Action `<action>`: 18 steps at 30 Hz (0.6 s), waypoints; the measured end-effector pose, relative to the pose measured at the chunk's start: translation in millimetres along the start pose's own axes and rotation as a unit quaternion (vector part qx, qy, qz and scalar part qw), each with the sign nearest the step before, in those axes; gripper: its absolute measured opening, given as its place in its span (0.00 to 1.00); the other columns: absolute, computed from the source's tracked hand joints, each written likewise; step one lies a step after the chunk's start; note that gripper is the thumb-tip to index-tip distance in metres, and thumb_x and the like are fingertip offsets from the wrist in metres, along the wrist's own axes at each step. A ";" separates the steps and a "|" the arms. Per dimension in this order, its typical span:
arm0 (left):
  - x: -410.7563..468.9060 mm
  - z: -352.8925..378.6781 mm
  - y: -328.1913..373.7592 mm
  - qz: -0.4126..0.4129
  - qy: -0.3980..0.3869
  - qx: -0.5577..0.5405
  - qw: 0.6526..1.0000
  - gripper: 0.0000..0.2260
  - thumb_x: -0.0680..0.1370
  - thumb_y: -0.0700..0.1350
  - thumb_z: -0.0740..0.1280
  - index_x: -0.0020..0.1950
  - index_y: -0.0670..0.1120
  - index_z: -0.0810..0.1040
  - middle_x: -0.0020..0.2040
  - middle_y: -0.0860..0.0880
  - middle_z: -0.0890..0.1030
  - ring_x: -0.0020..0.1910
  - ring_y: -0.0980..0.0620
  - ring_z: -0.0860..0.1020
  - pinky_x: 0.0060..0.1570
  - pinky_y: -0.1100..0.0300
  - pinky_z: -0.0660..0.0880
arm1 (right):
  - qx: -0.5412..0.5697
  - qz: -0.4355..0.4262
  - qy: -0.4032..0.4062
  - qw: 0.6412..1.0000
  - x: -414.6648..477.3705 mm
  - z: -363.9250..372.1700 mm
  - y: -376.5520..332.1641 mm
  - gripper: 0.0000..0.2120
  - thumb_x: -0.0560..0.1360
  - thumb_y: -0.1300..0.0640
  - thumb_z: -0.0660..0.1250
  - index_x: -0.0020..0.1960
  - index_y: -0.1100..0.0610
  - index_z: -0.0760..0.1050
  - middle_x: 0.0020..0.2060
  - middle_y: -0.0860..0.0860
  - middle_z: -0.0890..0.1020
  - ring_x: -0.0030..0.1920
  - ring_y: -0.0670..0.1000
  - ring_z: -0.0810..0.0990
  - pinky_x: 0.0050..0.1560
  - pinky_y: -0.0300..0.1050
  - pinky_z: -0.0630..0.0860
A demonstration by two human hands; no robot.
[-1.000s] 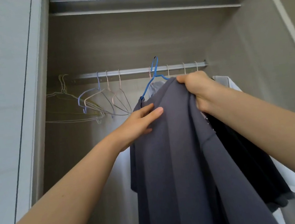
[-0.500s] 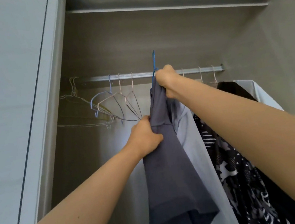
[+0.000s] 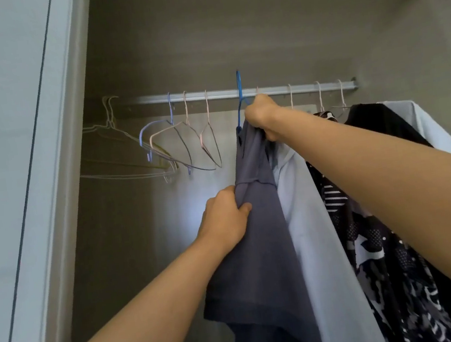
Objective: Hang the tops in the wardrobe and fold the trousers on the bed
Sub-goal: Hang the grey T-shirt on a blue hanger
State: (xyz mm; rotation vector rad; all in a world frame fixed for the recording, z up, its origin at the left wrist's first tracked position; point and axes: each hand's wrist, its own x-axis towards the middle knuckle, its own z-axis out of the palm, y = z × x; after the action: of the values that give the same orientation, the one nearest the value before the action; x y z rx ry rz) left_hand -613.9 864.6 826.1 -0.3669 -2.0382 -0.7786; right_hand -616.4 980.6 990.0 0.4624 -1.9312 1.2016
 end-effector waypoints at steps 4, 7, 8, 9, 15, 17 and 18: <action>-5.3 1.8 -5.7 -0.008 -0.016 0.001 1.000 0.08 0.79 0.45 0.67 0.57 0.47 0.78 0.52 0.46 0.81 0.51 0.43 0.79 0.54 0.49 0.77 | -0.045 0.007 -0.024 0.999 -0.6 3.2 12.2 0.04 0.80 0.65 0.54 0.48 0.60 0.66 0.38 0.55 0.71 0.42 0.55 0.74 0.40 0.44 0.72; -12.8 6.0 -13.0 -0.015 -0.020 0.007 1.000 0.08 0.78 0.45 0.67 0.56 0.46 0.78 0.52 0.46 0.82 0.52 0.43 0.79 0.54 0.48 0.77 | -0.026 0.000 -0.036 0.999 -4.4 9.2 18.6 0.07 0.80 0.63 0.55 0.43 0.59 0.68 0.45 0.57 0.73 0.47 0.56 0.73 0.41 0.44 0.71; -15.9 7.7 -15.5 -0.019 -0.018 0.006 1.000 0.07 0.78 0.45 0.67 0.56 0.46 0.78 0.52 0.46 0.82 0.51 0.43 0.79 0.54 0.48 0.77 | -0.043 -0.017 -0.028 0.999 -8.3 8.9 19.7 0.08 0.79 0.62 0.56 0.42 0.61 0.69 0.44 0.57 0.73 0.47 0.56 0.72 0.39 0.43 0.69; -18.9 9.3 -18.2 -0.024 -0.015 -0.001 1.000 0.07 0.78 0.45 0.67 0.55 0.46 0.78 0.51 0.46 0.82 0.50 0.43 0.79 0.53 0.47 0.77 | -0.078 -0.042 -0.014 0.996 -14.6 8.0 20.2 0.08 0.79 0.62 0.57 0.42 0.63 0.69 0.43 0.57 0.72 0.47 0.56 0.71 0.38 0.43 0.67; -45.0 16.9 -19.7 -0.026 0.003 -0.040 0.999 0.05 0.77 0.45 0.68 0.51 0.46 0.78 0.47 0.46 0.82 0.48 0.43 0.79 0.50 0.47 0.78 | -0.318 -0.225 0.037 0.920 -67.7 11.6 39.5 0.18 0.76 0.64 0.59 0.65 0.67 0.64 0.62 0.62 0.70 0.60 0.62 0.71 0.49 0.50 0.69; -54.7 19.3 -19.3 -0.023 0.016 -0.034 0.999 0.04 0.77 0.45 0.68 0.50 0.47 0.77 0.46 0.47 0.82 0.46 0.44 0.79 0.48 0.47 0.78 | -0.356 -0.249 0.047 0.899 -86.5 13.7 51.6 0.23 0.77 0.61 0.58 0.71 0.63 0.60 0.70 0.61 0.63 0.66 0.61 0.66 0.56 0.53 0.70; -60.0 20.5 -19.8 -0.019 0.022 -0.023 0.999 0.04 0.77 0.45 0.68 0.49 0.47 0.76 0.44 0.48 0.81 0.45 0.45 0.79 0.47 0.48 0.78 | -0.367 -0.257 0.041 0.893 -94.8 14.0 57.9 0.25 0.77 0.59 0.59 0.73 0.62 0.58 0.73 0.61 0.59 0.69 0.62 0.63 0.60 0.55 0.69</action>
State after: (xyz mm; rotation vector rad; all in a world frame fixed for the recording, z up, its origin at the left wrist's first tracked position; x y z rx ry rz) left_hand -604.3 865.2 760.4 -0.3357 -1.9942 -0.8506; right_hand -602.2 986.9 879.1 0.4535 -1.8547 0.1139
